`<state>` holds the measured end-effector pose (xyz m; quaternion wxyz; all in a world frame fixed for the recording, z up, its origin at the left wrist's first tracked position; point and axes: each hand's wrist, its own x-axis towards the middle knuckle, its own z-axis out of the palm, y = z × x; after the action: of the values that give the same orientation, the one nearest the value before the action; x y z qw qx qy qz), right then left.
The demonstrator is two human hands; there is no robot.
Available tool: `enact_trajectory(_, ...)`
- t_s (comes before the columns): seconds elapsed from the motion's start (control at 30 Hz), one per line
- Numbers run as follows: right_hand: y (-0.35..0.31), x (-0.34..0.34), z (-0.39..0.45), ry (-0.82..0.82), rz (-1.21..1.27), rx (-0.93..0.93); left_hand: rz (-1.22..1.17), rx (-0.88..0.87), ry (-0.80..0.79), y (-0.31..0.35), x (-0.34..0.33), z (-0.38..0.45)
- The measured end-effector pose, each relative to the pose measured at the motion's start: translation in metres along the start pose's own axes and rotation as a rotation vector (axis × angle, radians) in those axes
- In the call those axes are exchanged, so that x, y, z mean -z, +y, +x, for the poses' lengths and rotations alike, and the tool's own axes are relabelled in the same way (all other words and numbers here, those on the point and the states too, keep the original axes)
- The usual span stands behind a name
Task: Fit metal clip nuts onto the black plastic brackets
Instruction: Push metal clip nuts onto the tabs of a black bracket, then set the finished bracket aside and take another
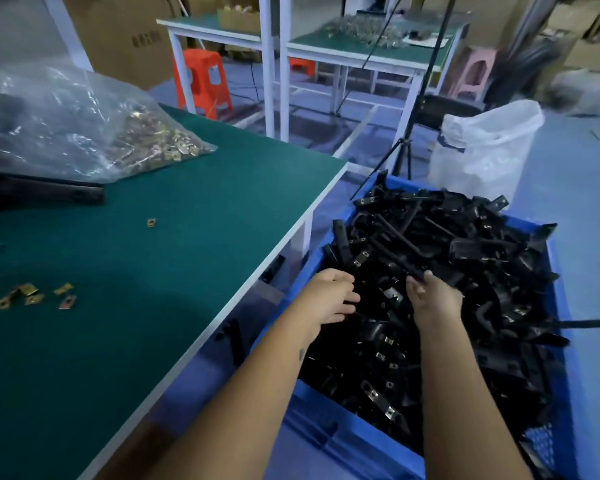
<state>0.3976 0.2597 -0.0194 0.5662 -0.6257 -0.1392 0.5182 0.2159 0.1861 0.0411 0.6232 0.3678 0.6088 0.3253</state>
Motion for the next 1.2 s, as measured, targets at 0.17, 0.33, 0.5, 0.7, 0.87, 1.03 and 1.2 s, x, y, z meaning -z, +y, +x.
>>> enact_trajectory(0.17, 0.014, -0.042, -0.024, 0.396, 0.152, -0.072, -0.104, -0.240, 0.045, 0.020, 0.013, -0.016)
enact_trajectory(0.33, -0.002, -0.125, -0.106, 0.145, 0.162, 0.392, -0.459, -0.632, 0.161, 0.057, 0.056, -0.049)
enact_trajectory(0.5, 0.013, -0.216, -0.222, -0.314, 0.115, 0.791, -0.493, -0.806, 0.536, 0.056, 0.139, -0.086)
enact_trajectory(0.7, 0.100, -0.291, -0.329, -0.954, -0.240, 0.832, -0.426, -0.791, 1.127, -0.005, 0.241, -0.136)
enact_trajectory(0.87, 0.130, -0.337, -0.330, -0.899, -0.606, 1.046, -0.202, -0.642, 1.349, -0.064, 0.302, -0.184)
enact_trajectory(1.03, 0.129, -0.364, -0.283, -0.798, -1.040, 1.047, -0.303, -0.517, 1.428, -0.099, 0.327, -0.200)
enact_trajectory(1.2, 0.133, -0.364, -0.278, -0.775, -1.184, 1.127, -0.247, -0.412, 1.445, -0.094, 0.333, -0.189)
